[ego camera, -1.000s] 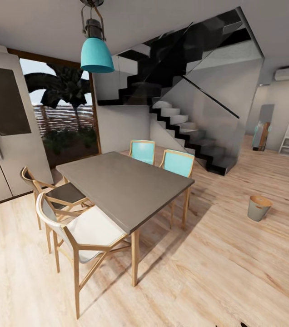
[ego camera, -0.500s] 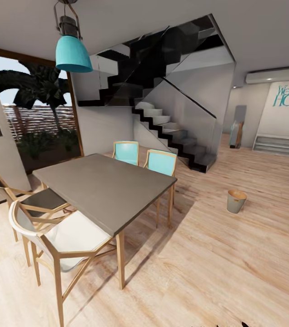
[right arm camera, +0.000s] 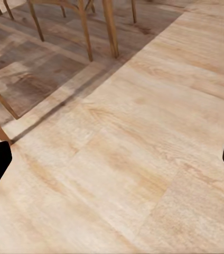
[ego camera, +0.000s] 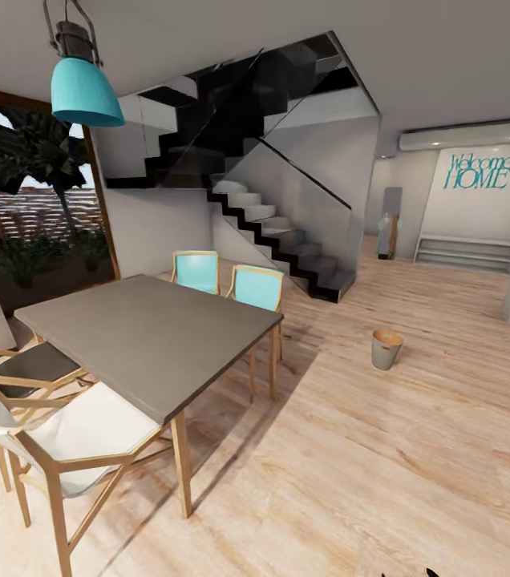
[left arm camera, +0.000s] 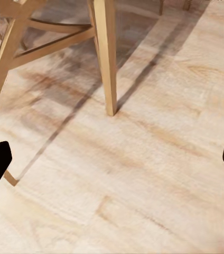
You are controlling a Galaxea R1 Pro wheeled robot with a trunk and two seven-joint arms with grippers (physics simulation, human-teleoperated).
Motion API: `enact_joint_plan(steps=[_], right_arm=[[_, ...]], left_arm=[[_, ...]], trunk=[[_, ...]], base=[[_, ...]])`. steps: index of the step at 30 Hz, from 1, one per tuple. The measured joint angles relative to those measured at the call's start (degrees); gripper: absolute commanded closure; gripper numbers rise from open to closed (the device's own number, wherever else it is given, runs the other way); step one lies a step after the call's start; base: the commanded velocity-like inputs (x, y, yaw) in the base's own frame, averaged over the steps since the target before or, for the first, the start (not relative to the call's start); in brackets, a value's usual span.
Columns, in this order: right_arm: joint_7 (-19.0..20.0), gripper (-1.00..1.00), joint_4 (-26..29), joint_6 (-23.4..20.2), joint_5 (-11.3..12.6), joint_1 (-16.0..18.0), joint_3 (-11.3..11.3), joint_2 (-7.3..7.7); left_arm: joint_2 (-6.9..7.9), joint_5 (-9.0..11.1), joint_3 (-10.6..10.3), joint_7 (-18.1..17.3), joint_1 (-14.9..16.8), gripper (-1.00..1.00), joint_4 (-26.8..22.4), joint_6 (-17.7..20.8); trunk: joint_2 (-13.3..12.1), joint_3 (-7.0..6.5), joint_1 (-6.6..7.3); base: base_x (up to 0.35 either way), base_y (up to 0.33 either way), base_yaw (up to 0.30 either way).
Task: Put the three can of soda from the living room inside the tash can in the kitchen.
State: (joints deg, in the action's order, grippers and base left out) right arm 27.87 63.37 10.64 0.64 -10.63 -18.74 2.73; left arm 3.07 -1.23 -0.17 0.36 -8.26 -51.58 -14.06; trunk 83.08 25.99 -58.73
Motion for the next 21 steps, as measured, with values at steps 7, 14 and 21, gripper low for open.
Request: enact_joint_plan(steps=[7, 14, 21], right_arm=[[0.00, -1.00, 0.00, 0.05, -0.01, 0.01, -0.06, 0.07], [0.00, -1.00, 0.00, 0.08, -0.02, 0.00, -0.07, 0.08], [-0.04, -1.00, 0.00, -0.05, -0.10, 0.00, 0.09, 0.08]], left_arm=[[0.00, 0.00, -0.01, -0.01, 0.00, -1.00, -0.01, 0.00], [0.00, 0.00, 0.01, -0.01, 0.00, -1.00, 0.04, 0.00], [0.00, -0.01, 0.05, -0.01, 0.00, -1.00, 0.07, 0.00]], trunk=[[0.00, 0.00, 0.00], [0.00, -0.01, 0.00], [0.00, -0.01, 0.00]], base=[[0.107, -0.273, -0.014], [0.177, -0.137, -0.002], [0.202, -0.019, 0.000]])
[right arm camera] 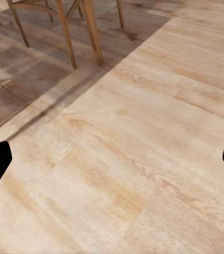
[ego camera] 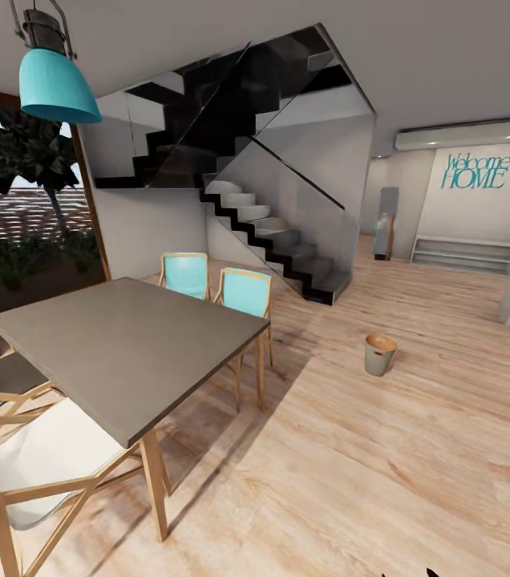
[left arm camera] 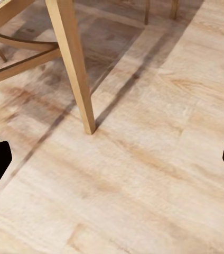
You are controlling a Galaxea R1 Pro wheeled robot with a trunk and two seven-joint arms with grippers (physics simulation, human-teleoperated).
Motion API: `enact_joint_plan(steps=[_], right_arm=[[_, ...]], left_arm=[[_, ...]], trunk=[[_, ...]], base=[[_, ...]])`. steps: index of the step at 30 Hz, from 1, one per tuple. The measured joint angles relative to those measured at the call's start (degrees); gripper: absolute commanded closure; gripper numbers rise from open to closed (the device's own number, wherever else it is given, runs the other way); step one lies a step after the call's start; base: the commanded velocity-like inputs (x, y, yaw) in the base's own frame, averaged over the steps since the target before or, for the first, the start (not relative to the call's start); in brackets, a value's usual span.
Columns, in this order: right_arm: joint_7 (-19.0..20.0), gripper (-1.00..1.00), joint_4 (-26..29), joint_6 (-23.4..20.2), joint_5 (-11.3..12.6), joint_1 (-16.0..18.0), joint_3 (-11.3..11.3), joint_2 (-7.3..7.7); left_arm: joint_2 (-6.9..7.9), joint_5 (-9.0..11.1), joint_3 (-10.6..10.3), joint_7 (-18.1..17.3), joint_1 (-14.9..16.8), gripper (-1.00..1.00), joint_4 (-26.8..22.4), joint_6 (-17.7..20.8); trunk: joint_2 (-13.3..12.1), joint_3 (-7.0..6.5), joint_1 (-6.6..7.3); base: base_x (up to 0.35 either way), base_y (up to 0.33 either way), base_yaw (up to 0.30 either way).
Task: Put the three can of soda from the living room inside the tash can in the kitchen.
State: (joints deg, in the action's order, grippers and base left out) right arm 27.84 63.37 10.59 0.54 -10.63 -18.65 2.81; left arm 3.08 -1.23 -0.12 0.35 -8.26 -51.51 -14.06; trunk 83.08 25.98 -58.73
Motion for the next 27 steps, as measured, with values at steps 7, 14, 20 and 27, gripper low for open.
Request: enact_joint_plan(steps=[7, 14, 20, 27], right_arm=[[-0.05, -1.00, 0.00, 0.07, 0.03, 0.00, -0.02, -0.04], [-0.06, -1.00, 0.00, 0.07, 0.12, 0.01, -0.06, -0.10], [-0.02, -1.00, 0.00, 0.05, 0.15, 0.00, -0.05, -0.11], [0.02, -1.00, 0.00, -0.01, 0.16, 0.00, -0.06, -0.09]], left_arm=[[0.05, 0.00, 0.03, 0.00, 0.00, -1.00, 0.00, 0.00], [0.24, 0.00, 0.02, 0.00, 0.00, -1.00, 0.00, 0.00], [0.26, 0.00, 0.01, 0.00, 0.00, -1.00, 0.00, 0.00], [0.26, 0.00, -0.03, 0.00, 0.00, -1.00, 0.00, 0.00]], trunk=[[0.00, 0.00, 0.00], [0.00, -0.03, 0.00], [0.00, -0.16, 0.00], [0.00, -0.40, 0.00]], base=[[0.205, -0.002, 0.000], [0.204, 0.000, -0.053], [0.202, 0.000, -0.189], [0.197, -0.035, -0.228]])
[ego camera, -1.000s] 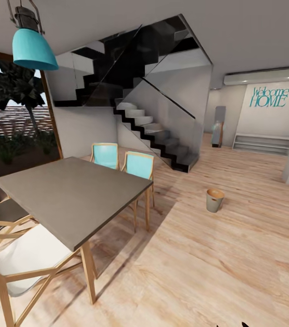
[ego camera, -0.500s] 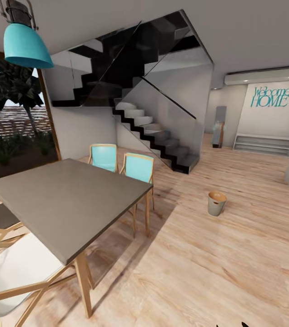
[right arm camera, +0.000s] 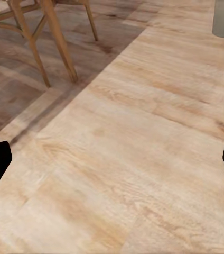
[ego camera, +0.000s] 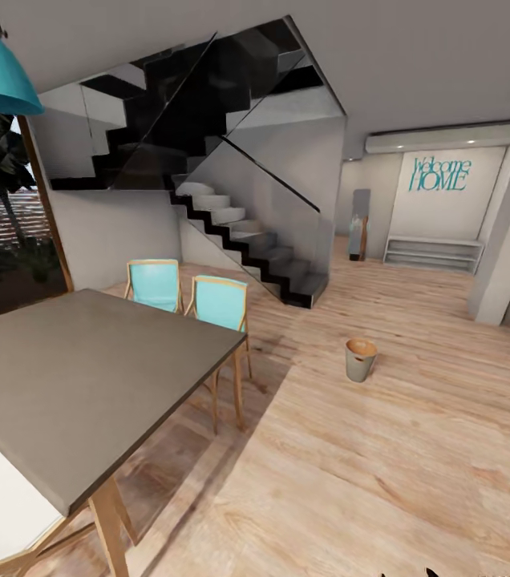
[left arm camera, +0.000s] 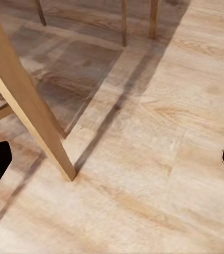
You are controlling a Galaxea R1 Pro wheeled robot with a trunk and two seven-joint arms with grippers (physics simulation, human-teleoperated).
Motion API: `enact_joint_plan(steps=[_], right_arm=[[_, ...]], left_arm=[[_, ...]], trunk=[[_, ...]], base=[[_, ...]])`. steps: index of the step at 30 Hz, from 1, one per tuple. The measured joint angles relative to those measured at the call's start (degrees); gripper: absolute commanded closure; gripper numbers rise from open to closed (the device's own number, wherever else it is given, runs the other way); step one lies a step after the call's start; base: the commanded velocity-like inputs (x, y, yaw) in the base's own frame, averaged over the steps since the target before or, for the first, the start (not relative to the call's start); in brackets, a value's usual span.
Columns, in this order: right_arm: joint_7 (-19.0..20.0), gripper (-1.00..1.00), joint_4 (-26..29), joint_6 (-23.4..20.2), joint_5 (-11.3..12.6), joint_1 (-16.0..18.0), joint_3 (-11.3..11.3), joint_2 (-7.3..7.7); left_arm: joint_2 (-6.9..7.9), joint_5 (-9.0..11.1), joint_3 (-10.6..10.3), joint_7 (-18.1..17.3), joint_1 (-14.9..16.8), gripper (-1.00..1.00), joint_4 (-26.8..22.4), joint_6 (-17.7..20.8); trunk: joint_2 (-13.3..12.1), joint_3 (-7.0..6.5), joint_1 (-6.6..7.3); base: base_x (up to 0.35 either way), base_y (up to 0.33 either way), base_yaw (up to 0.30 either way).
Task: Put the three can of soda from the living room inside the tash can in the kitchen.
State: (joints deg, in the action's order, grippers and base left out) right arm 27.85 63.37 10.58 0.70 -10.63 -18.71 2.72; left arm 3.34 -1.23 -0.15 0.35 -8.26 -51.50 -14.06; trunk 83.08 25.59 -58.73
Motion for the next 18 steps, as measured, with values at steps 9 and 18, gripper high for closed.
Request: enact_joint_plan(steps=[9, 18], right_arm=[[0.01, -1.00, 0.00, -0.09, 0.00, 0.01, -0.01, 0.00], [0.01, -1.00, -0.13, -0.08, 0.00, 0.00, -0.01, 0.00]], left_arm=[[0.00, 0.00, 0.05, 0.00, 0.00, -1.00, 0.00, 0.00], [0.00, 0.00, 0.04, 0.00, 0.00, -1.00, 0.00, 0.00]], trunk=[[0.00, -0.38, 0.00], [0.00, -0.79, 0.00]], base=[[0.199, -0.084, -0.236], [0.226, -0.150, -0.234]])
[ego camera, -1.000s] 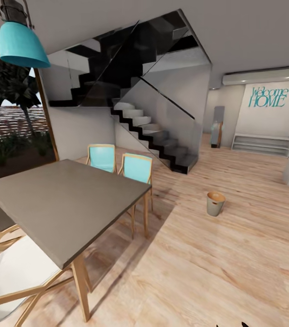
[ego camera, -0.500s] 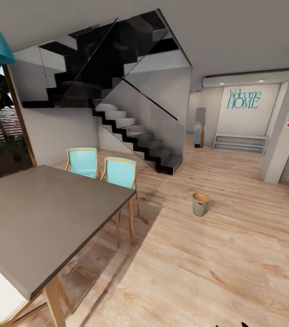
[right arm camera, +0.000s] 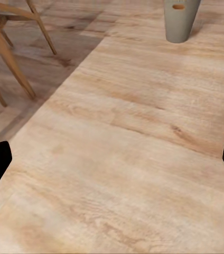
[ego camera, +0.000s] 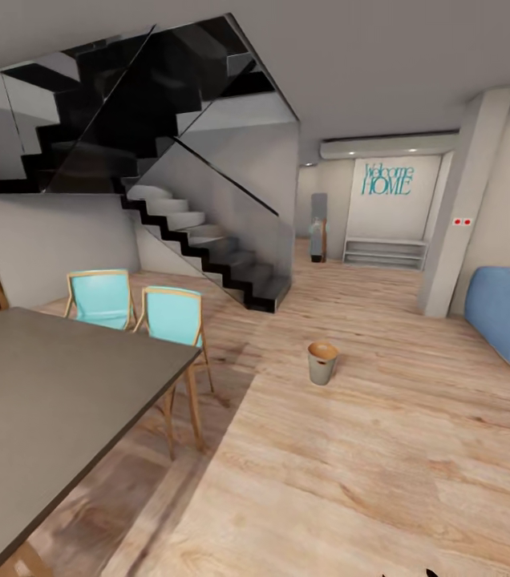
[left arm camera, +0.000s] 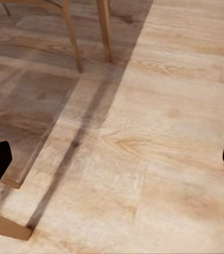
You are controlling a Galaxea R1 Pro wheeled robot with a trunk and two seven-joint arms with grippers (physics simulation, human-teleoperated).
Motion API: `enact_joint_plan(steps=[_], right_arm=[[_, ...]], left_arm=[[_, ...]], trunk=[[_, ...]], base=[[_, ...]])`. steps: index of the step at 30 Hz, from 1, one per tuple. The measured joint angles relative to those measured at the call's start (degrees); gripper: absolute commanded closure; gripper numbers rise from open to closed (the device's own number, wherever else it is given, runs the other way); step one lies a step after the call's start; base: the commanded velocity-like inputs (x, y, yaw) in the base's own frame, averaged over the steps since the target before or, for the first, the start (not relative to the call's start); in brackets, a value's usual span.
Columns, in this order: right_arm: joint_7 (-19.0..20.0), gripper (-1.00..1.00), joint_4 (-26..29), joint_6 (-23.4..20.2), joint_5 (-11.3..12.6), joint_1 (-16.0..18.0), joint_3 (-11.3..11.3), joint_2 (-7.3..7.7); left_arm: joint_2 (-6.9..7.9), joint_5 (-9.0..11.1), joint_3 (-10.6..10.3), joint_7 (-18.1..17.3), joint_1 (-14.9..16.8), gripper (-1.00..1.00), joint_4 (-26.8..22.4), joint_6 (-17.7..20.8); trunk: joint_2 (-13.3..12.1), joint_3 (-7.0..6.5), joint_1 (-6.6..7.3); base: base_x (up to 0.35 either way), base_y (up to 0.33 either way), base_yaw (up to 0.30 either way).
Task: Put the three can of soda from the living room inside the tash can in the kitchen.
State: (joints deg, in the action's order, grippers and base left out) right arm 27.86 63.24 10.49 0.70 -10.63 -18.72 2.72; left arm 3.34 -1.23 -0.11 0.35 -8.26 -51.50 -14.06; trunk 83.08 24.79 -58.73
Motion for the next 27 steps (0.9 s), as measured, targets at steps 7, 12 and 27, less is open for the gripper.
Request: enact_joint_plan(steps=[7, 12, 27], right_arm=[[0.00, -1.00, -0.04, 0.15, 0.00, 0.00, 0.00, 0.00], [0.00, -1.00, -0.05, 0.20, 0.00, 0.00, 0.00, 0.00], [0.00, -1.00, -0.05, 0.19, 0.00, 0.00, 0.00, 0.00]], left_arm=[[0.12, -0.02, 0.02, 0.00, 0.00, -1.00, 0.00, 0.04], [0.16, -0.01, 0.02, 0.00, 0.01, -1.00, 0.00, 0.06], [0.18, -0.05, 0.01, 0.00, 0.00, -1.00, 0.00, 0.04]], trunk=[[0.00, -0.30, 0.00], [0.00, -0.40, 0.00], [0.00, -0.44, 0.00]], base=[[0.253, -0.176, -0.213], [0.265, -0.170, -0.098], [0.285, -0.095, -0.010]])
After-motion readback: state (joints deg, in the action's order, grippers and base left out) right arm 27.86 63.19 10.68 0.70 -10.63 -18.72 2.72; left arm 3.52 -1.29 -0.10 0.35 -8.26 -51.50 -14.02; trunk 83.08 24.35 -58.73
